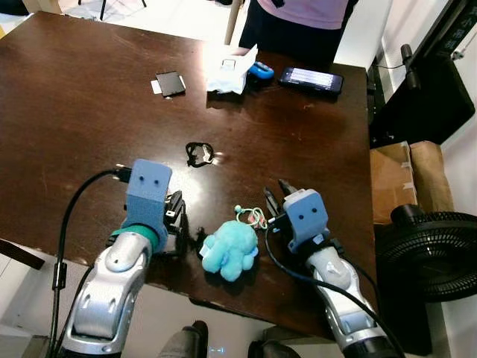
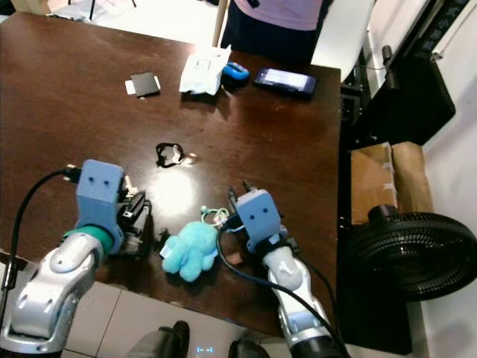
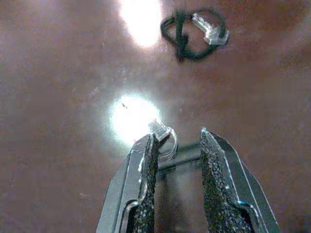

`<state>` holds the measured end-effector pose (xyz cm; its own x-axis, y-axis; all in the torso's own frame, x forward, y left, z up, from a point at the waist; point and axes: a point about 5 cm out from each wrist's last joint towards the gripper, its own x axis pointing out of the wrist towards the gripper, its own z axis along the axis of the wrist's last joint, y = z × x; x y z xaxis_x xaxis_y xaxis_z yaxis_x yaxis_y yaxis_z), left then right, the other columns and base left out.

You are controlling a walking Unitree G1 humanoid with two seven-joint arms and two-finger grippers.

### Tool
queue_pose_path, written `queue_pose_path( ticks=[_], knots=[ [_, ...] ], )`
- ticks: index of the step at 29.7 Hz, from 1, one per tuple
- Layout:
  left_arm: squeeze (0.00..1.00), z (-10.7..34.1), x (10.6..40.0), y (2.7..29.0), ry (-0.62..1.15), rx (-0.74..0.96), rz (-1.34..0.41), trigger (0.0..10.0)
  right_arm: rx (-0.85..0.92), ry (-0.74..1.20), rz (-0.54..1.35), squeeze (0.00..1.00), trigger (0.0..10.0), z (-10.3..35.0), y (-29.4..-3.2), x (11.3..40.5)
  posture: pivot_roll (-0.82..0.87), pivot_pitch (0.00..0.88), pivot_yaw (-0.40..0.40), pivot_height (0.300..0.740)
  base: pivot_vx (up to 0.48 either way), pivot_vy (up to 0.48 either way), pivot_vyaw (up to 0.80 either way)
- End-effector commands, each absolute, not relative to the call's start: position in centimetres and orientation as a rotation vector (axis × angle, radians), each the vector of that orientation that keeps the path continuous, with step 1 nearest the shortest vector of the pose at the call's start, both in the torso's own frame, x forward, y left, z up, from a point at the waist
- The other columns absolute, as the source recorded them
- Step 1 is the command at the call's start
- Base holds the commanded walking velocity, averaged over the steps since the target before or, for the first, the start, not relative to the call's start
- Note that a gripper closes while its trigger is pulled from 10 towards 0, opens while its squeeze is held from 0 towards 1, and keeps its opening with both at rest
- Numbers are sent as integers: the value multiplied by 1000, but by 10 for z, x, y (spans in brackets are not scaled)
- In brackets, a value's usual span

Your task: Hang keys on a hook

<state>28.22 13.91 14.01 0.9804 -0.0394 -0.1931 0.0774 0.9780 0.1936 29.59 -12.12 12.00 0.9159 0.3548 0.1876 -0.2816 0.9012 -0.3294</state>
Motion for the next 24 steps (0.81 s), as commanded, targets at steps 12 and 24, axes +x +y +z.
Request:
queue_pose_path(
  ticks=[12, 24],
  knots=[
    [0, 115, 274, 145, 263, 283, -8, 10000, -305, -221, 349, 0, 10000, 111, -121, 290, 58, 139, 79, 740, 0, 0, 0],
    [0, 134, 274, 133, 201, 9, -76, 10000, -306, -214, 353, 0, 10000, 110, -122, 289, 61, 150, 71, 740, 0, 0, 0]
  ],
)
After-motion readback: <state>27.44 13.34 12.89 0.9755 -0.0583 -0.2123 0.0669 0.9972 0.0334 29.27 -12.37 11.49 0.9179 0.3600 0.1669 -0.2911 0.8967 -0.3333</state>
